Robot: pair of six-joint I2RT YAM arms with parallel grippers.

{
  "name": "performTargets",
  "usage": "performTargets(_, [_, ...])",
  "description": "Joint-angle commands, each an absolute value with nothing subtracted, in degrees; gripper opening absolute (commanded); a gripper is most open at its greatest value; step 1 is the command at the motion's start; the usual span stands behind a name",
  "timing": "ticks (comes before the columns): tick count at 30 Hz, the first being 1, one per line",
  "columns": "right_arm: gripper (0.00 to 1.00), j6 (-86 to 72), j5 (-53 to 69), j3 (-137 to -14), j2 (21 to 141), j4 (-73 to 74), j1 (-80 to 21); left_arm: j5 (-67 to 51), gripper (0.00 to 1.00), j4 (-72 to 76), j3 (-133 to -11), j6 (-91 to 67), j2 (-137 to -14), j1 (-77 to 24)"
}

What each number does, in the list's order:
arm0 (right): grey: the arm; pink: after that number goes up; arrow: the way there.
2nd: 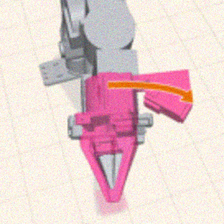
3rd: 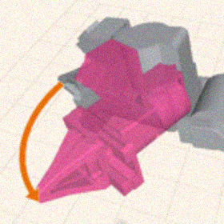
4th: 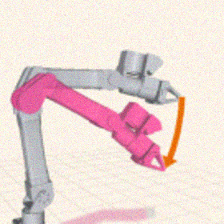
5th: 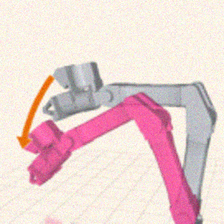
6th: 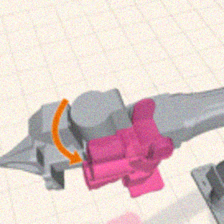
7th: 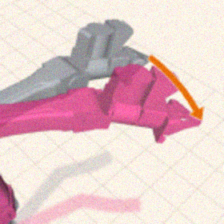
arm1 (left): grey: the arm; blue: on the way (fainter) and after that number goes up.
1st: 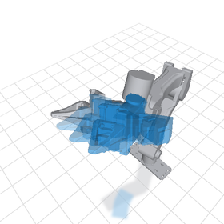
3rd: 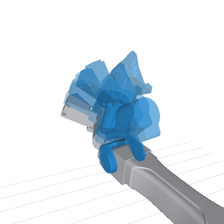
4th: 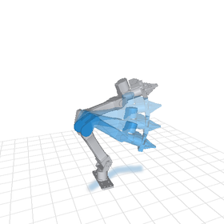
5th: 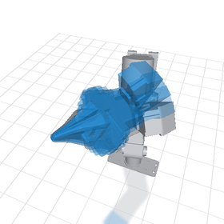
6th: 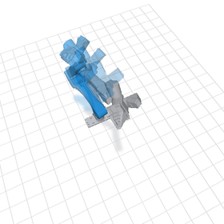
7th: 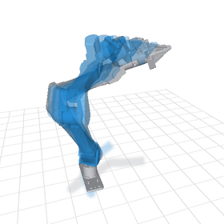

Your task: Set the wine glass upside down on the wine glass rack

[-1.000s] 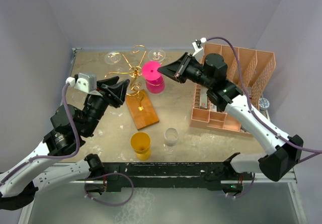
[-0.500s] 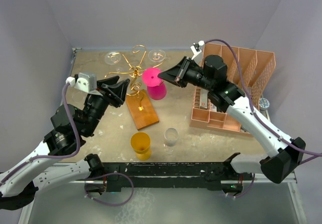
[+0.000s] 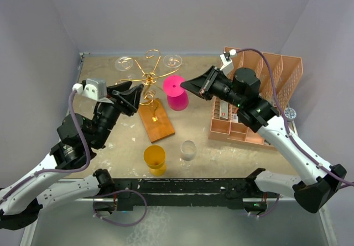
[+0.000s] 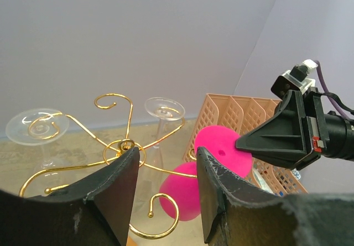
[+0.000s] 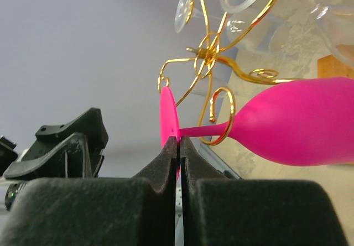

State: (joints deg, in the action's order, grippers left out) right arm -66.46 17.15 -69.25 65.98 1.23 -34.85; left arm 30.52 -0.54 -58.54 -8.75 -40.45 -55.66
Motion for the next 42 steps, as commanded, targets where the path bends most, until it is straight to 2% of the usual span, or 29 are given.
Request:
performTargets(1, [0.00,-65.79,12.75,-69.55,65.49,0.85,-34.91,31.03,0.43,0.98,-59.22,-8.65,-40.43,-55.98])
performTargets(16, [0.07,-60.81,9.71,-72.74,69.52,0.39,-34.97,29.71,0.44,-1.66,-60.76,-8.54,-40.97,-55.99])
performTargets(19, [0.16,-60.12,8.66,-72.95,69.44,0.76,-34.96,29.76,0.44,-1.78,-60.78,-8.36,-40.83,-55.92])
performTargets(24, [0.42,-59.68,7.67,-72.23,68.62,0.76,-34.98,29.35,0.44,-2.53,-61.41,-8.25,-41.17,-55.97])
performTargets(26, [0.49,-59.58,7.70,-71.68,68.11,0.71,-34.93,28.28,0.45,-3.10,-61.88,-8.29,-41.37,-55.96])
performTargets(28, [0.55,-58.75,7.72,-71.34,67.46,0.68,-34.90,26.11,0.47,-3.88,-62.39,-8.35,-41.71,-55.99])
performTargets(33, [0.61,-55.31,7.16,-69.28,64.01,0.52,-34.93,18.45,0.60,-6.38,-64.22,-8.24,-43.59,-55.94])
performTargets(37, [0.61,-53.10,2.90,-65.67,58.64,2.17,-34.91,12.01,0.61,-8.36,-66.54,-8.57,-46.73,-55.99])
performTargets(42, [0.61,-51.38,-6.75,-61.64,52.12,7.56,-34.95,-7.30,0.61,-12.06,-69.83,-7.15,-52.90,-56.01])
